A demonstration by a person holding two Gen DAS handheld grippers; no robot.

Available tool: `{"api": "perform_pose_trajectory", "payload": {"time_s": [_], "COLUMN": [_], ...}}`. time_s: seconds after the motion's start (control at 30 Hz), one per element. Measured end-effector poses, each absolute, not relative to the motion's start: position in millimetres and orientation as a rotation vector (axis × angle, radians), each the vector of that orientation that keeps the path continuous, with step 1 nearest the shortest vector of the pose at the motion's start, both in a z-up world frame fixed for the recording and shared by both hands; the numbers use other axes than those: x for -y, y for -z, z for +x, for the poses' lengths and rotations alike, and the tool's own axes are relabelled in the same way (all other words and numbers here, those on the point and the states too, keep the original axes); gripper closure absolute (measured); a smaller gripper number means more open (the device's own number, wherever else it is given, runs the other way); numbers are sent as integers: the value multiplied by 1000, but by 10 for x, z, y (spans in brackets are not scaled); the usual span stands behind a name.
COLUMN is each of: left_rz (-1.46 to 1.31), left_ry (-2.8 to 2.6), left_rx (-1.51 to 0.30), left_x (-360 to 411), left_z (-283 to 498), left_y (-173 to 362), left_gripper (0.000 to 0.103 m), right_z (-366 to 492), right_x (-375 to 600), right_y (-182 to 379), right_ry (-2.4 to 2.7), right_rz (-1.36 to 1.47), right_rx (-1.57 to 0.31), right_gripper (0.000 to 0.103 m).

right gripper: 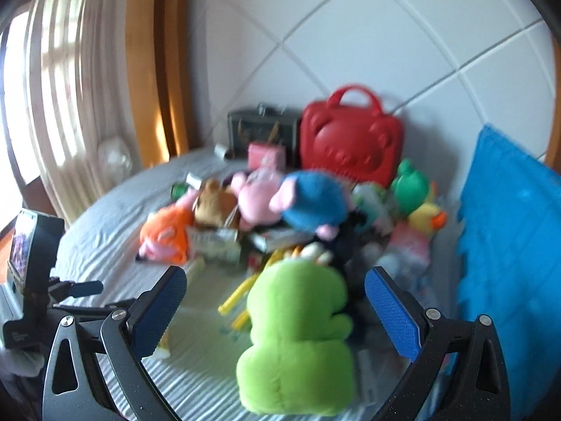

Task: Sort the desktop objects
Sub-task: 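Grasp the white pill bottle with the left tool while the right tool grasps the red-white ointment box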

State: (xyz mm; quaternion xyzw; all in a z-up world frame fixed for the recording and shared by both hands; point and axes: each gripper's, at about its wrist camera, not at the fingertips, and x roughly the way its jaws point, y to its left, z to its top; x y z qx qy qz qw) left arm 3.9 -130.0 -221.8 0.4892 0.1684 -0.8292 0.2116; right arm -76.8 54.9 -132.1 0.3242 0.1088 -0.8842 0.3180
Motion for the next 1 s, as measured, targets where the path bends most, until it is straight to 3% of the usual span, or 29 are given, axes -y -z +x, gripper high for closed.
{"api": "perform_pose_trajectory", "payload": {"time_s": [0.33, 0.4, 0.53, 0.77, 1.0], "left_rz": [1548, 1558, 1505, 1399, 1416], "left_ry": [2216, 2231, 2256, 2243, 2215], "left_rx": [-556, -548, -509, -408, -425], "left_x": [1230, 1229, 1326, 1913, 2619], "left_z": [-148, -137, -45, 85, 29], "left_y": [2896, 2929, 2823, 2640, 2906], "left_gripper": [35, 50, 50, 51, 51], "right_z": [-891, -915, -955, -996, -1211], "right_x": [-407, -378, -216, 391, 1151], "right_y": [1851, 1906, 2049, 2216, 2595], "right_ry": [2245, 2236, 2184, 2084, 2054], "right_rz": [1041, 1060, 1108, 1147, 1339], "right_rx": [-340, -337, -318, -304, -294], "right_gripper": [0, 0, 0, 0, 0]}}
